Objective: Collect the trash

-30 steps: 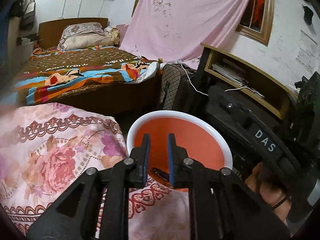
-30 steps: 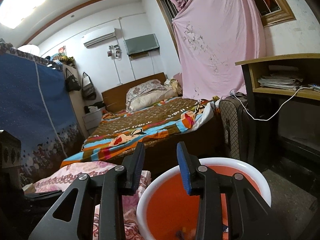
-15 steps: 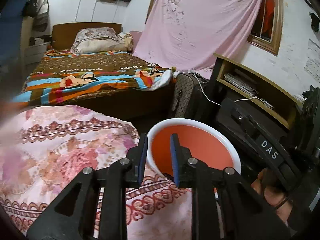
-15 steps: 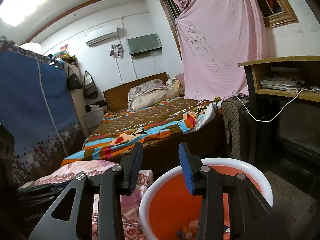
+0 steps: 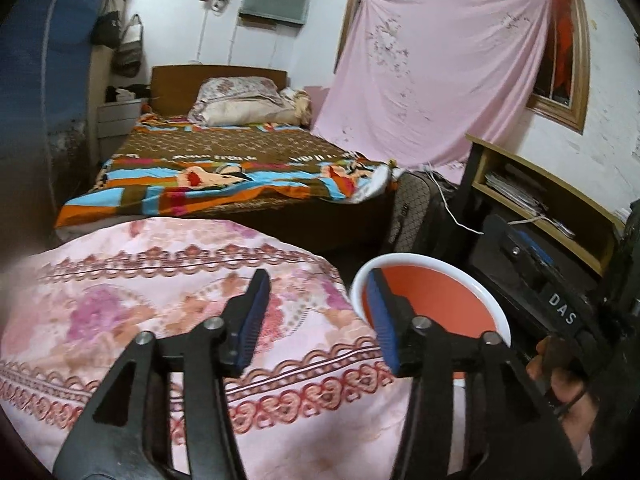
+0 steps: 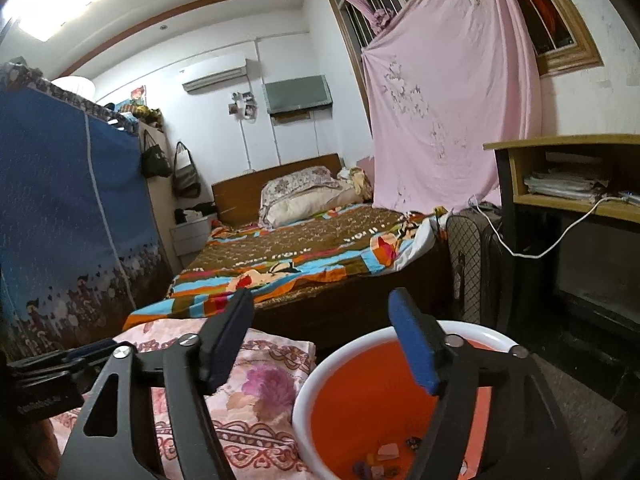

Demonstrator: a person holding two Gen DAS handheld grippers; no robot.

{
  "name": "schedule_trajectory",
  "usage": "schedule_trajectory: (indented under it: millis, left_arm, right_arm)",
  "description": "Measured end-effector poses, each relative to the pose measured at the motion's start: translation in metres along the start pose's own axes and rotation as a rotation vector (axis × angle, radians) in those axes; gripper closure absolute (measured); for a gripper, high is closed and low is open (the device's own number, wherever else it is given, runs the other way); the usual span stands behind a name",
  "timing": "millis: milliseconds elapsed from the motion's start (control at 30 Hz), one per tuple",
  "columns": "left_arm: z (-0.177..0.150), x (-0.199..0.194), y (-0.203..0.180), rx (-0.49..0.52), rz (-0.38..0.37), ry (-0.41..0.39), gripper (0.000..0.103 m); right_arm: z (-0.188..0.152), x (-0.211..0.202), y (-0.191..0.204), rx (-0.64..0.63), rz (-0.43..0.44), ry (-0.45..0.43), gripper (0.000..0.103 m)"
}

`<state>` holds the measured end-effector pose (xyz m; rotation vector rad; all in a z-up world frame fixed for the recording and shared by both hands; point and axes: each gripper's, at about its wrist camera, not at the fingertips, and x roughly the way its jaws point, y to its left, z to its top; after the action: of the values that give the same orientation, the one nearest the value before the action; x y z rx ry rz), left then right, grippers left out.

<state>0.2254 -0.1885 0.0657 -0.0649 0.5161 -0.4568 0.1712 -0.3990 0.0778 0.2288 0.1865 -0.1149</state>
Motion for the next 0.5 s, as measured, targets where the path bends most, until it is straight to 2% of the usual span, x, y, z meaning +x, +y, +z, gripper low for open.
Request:
schedule_trajectory:
  millis: [167, 233, 333, 500]
  left_arm:
    - [-0.007, -0.024, 0.017, -0.044, 0.048, -0.050, 0.041]
    - [-0.011, -0.033, 0.022, -0.055, 0.069, -0.072, 0.036]
    - [-0.018, -0.046, 0.029, -0.066, 0.094, -0.094, 0.032]
    - [-0.028, -0.069, 0.040, -0.086, 0.132, -0.140, 0.019]
  right_arm:
    - [-0.006, -0.011, 0.013, -0.041, -0.015, -0.020, 0.016]
    - [-0.009, -0.017, 0.020, -0.063, -0.016, -0.033, 0.013]
    - [-0.014, -0.026, 0.027, -0.089, -0.017, -0.055, 0.001]
    - [-0.019, -0.041, 0.032, -0.092, 0.023, -0.088, 0.000]
